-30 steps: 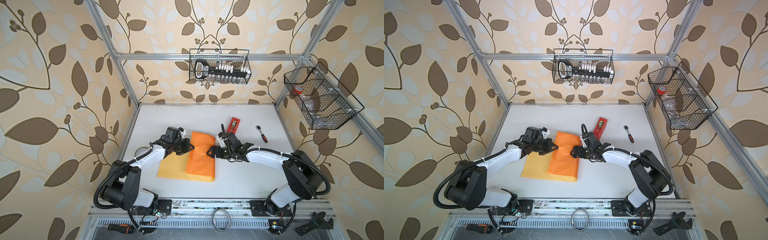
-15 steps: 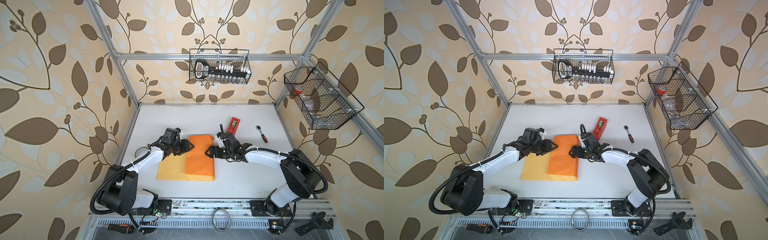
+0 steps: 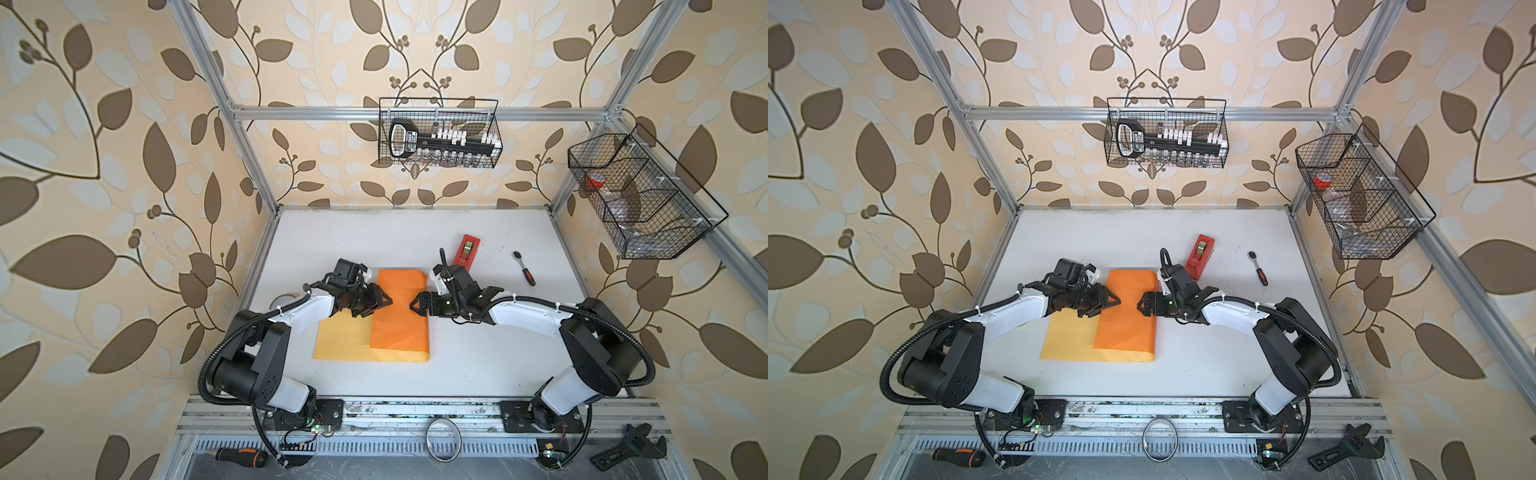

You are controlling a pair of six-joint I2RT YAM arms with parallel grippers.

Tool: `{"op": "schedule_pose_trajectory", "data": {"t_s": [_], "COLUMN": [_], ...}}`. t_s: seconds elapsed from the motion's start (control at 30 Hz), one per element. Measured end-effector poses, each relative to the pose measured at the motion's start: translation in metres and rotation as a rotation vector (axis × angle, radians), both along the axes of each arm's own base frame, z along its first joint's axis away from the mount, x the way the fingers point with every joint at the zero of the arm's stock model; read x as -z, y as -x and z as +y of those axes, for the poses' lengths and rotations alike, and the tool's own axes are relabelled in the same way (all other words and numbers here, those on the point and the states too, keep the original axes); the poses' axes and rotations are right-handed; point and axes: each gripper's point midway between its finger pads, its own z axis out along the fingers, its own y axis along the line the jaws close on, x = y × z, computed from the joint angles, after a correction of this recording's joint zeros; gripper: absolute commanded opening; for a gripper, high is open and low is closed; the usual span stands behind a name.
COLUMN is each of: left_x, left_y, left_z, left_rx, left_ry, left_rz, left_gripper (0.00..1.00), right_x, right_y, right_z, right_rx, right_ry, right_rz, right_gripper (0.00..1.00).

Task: Wrap the gift box in paper
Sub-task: 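Hold the paper flap down over the box top with both grippers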

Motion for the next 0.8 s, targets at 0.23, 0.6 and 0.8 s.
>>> {"op": "schedule_pose_trajectory", "data": {"t_s": [0.23,0.6,0.8], "left_x": [-0.001,-0.001,-0.002], "left_y": [0.004,0.018,0.019], "left_z": [-0.013,-0.051,-0.059], "left_rx": [0.022,0.098,0.102], "left_ry": [0.022,0.056,0.067], "left_rz": [0.003,-0.005,-0.013], "left_gripper": [0.31,0.24,0.22], "right_x": [0.001,0.000,-0.004], "right_y": [-0.002,-0.005,-0.005], "right_z": [-0.003,-0.030,-0.056], "right_rx": [-0.003,0.012,0.029], "right_ry": [0.000,0.025,0.050], "right_rz": [0.002,0.015,0.018], "right_gripper": [0.92,0.92,0.93]}}
